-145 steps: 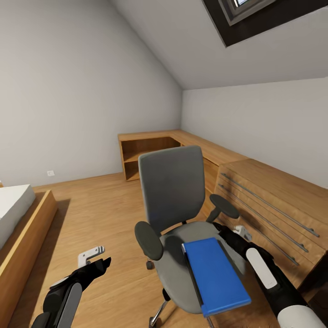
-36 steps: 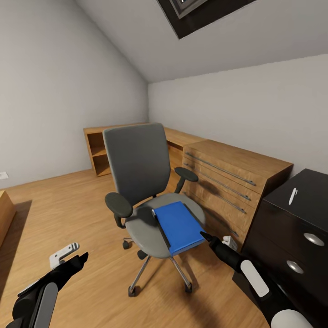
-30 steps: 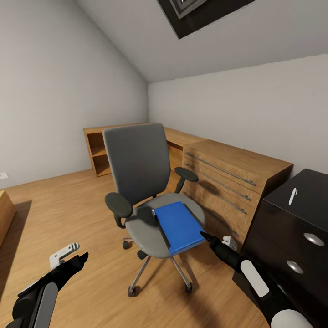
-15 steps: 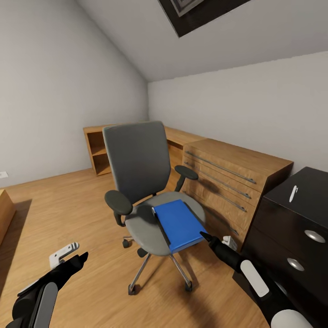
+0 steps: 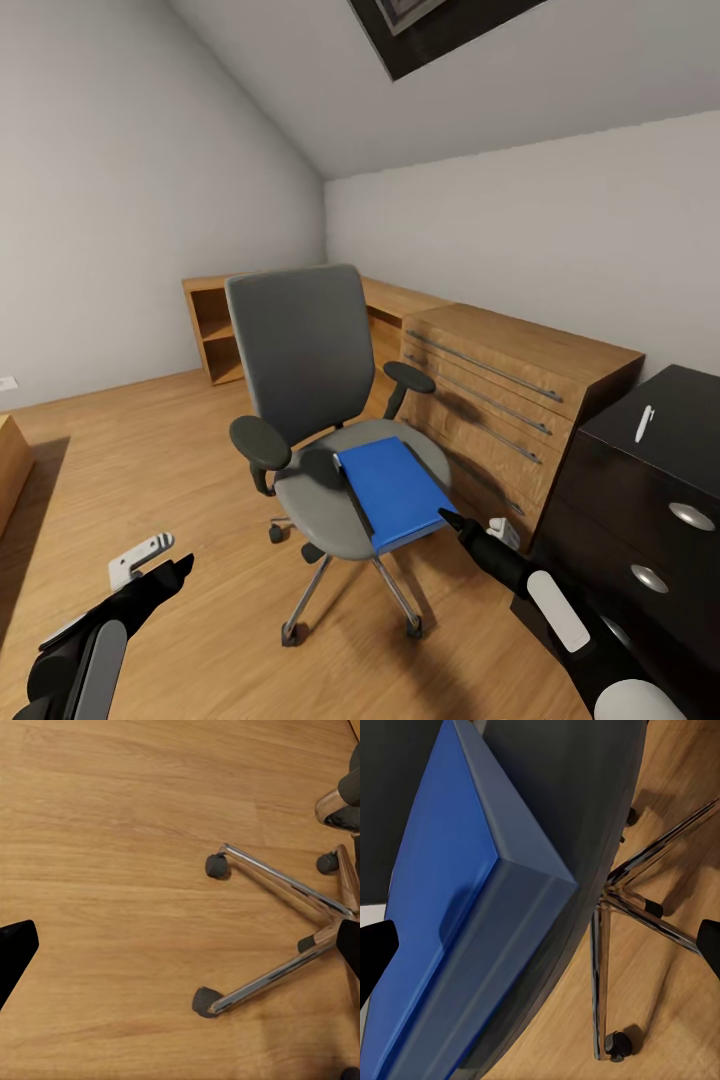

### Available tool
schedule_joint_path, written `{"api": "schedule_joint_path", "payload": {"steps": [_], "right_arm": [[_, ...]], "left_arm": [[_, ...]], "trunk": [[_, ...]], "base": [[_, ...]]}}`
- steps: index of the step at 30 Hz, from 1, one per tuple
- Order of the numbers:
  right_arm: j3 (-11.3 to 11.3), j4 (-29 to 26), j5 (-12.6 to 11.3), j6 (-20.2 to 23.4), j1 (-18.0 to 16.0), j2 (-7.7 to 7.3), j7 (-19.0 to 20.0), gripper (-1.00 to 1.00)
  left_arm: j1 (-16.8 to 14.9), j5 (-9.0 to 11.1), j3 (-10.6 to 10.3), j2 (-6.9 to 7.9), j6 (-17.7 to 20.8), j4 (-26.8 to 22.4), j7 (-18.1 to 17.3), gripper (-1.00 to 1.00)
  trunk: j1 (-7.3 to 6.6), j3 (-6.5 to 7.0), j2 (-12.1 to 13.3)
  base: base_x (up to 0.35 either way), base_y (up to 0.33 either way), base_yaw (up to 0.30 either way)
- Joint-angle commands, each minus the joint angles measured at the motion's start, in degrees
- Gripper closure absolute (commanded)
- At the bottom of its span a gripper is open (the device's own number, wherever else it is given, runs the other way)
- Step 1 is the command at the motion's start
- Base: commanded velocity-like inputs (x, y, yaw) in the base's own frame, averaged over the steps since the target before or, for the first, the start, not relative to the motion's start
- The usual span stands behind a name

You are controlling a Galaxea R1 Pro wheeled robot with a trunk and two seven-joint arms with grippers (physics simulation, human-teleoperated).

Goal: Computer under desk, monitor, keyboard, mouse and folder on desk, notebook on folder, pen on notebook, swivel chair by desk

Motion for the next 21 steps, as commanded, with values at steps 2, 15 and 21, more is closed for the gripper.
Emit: {"api": "schedule_joint_path", "payload": {"steps": [2, 15, 21], "right_arm": [[0.14, -0.01, -0.43, 0.16, -0.03, -0.06, -0.02, -1.00], [0.15, -0.01, -0.35, 0.08, -0.03, -0.06, -0.04, -1.00], [0.15, -0.01, -0.34, 0.07, -0.03, -0.06, -0.02, -1.00]], "left_arm": [[-0.04, 0.65, 0.10, -0.04, 0.25, -0.06, 0.40, -1.00], [-0.04, 0.63, 0.13, -0.04, 0.19, -0.02, 0.39, -1.00], [-0.04, 0.67, 0.13, 0.03, 0.26, 0.03, 0.39, -1.00]], "trunk": [[-0.01, -0.06, -0.02], [-0.01, -0.06, -0.02], [-0.01, -0.06, -0.02]], "base": [[0.027, 0.015, 0.000], [0.118, 0.070, 0.000], [0.061, 0.035, 0.000]]}}
